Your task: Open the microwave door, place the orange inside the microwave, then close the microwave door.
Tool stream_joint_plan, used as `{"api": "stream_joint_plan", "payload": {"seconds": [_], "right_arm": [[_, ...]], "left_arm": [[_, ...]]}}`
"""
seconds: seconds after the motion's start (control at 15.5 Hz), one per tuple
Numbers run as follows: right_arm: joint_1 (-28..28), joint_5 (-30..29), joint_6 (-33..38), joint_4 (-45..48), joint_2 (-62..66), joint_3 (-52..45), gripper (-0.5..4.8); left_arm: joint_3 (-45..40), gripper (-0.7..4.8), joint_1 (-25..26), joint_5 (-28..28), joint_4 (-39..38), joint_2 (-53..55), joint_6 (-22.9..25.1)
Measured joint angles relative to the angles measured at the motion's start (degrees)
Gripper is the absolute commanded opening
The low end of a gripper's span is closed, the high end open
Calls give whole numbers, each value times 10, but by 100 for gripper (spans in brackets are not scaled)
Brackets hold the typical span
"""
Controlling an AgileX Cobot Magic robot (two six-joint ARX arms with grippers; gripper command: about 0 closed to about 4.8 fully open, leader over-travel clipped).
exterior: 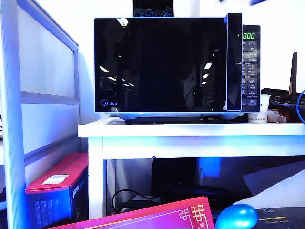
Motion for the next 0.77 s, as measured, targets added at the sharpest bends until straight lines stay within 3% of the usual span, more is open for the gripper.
{"api": "stream_joint_plan", "payload": {"seconds": [0.77], "right_arm": [[-1,17,-1,49,72,-1,461]], "left_arm": [[0,372,0,0,-2,0,0]]}}
